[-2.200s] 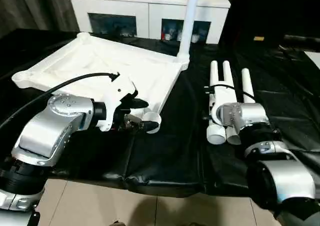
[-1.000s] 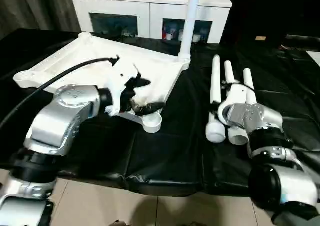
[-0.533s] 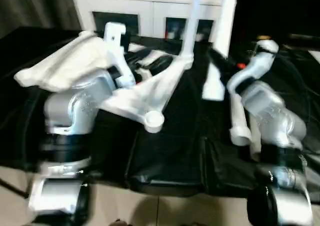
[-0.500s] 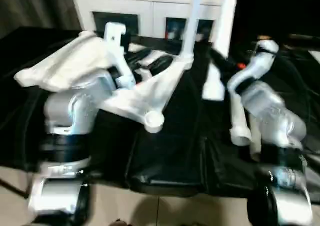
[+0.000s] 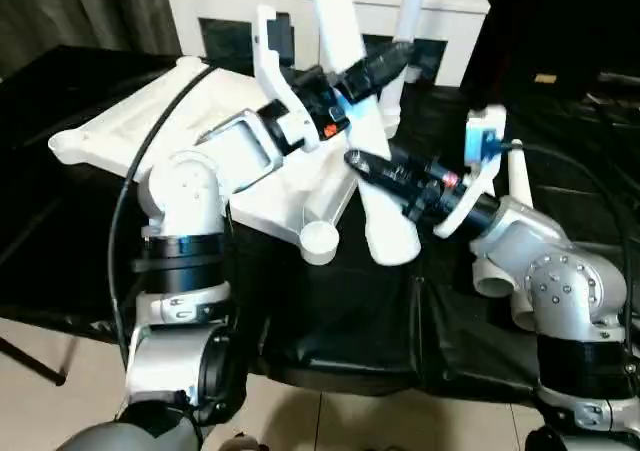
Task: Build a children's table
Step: Pick table leg
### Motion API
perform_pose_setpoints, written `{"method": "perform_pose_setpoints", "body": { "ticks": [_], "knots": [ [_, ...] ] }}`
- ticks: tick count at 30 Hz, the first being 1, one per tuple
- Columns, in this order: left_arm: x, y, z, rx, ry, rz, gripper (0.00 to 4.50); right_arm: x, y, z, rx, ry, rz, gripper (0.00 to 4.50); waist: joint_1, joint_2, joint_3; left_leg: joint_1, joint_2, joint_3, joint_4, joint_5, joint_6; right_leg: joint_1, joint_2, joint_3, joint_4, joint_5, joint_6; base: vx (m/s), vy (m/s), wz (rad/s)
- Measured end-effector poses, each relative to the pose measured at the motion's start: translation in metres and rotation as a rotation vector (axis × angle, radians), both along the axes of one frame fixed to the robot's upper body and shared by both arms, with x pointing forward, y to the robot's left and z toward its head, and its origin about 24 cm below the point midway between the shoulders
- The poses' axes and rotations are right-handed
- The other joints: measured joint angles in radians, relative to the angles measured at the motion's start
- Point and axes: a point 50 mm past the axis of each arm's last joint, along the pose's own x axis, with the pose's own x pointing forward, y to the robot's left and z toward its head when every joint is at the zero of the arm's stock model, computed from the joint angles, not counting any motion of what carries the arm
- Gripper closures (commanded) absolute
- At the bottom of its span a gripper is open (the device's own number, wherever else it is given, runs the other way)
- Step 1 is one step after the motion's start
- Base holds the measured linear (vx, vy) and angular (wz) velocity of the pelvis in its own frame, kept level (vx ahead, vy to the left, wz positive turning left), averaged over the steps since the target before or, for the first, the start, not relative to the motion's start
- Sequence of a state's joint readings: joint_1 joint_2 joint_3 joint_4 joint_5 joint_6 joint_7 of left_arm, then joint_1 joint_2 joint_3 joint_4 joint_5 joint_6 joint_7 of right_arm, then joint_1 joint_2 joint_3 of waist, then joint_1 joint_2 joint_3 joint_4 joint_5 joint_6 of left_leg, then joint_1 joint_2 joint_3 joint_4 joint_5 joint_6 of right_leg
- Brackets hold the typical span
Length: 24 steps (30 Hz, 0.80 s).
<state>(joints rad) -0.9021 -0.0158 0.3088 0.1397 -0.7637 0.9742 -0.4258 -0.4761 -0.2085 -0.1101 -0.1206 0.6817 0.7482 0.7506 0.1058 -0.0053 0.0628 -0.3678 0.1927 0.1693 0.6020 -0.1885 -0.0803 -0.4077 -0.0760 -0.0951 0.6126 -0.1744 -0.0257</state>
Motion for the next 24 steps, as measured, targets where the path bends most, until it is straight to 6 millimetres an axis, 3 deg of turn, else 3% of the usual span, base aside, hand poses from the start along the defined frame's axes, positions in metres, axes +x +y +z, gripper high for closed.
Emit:
{"method": "perform_pose_setpoints", "body": {
  "ticks": [6,8,24],
  "knots": [
    [0.0052,0.0039,-0.0051,0.077,0.045,0.101,0.57,0.0027,0.0034,-0.003,-0.078,-0.025,-0.05,2.7,0.004,0.0,0.0,0.0,0.0,0.0,0.0,0.0,0.0,0.0,0.0,0.0,0.0,0.0,0.001,0.0,0.0,0.0],
    [0.0059,0.0044,-0.0057,0.084,0.053,0.116,0.57,0.0032,0.0045,-0.0035,-0.087,-0.028,-0.06,2.7,0.005,0.0,0.0,0.0,0.0,0.0,0.0,0.0,0.0,0.0,0.0,0.0,0.0,0.0,0.001,0.0,0.0,0.0],
    [0.007,0.0073,-0.0054,0.088,0.062,0.147,1.82,0.0043,0.0058,-0.0038,-0.096,-0.042,-0.078,2.7,0.006,0.0,0.0,0.0,0.0,0.0,0.0,0.0,0.0,0.0,0.0,0.0,0.0,0.0,0.001,0.0,0.0,0.0]
  ]
}}
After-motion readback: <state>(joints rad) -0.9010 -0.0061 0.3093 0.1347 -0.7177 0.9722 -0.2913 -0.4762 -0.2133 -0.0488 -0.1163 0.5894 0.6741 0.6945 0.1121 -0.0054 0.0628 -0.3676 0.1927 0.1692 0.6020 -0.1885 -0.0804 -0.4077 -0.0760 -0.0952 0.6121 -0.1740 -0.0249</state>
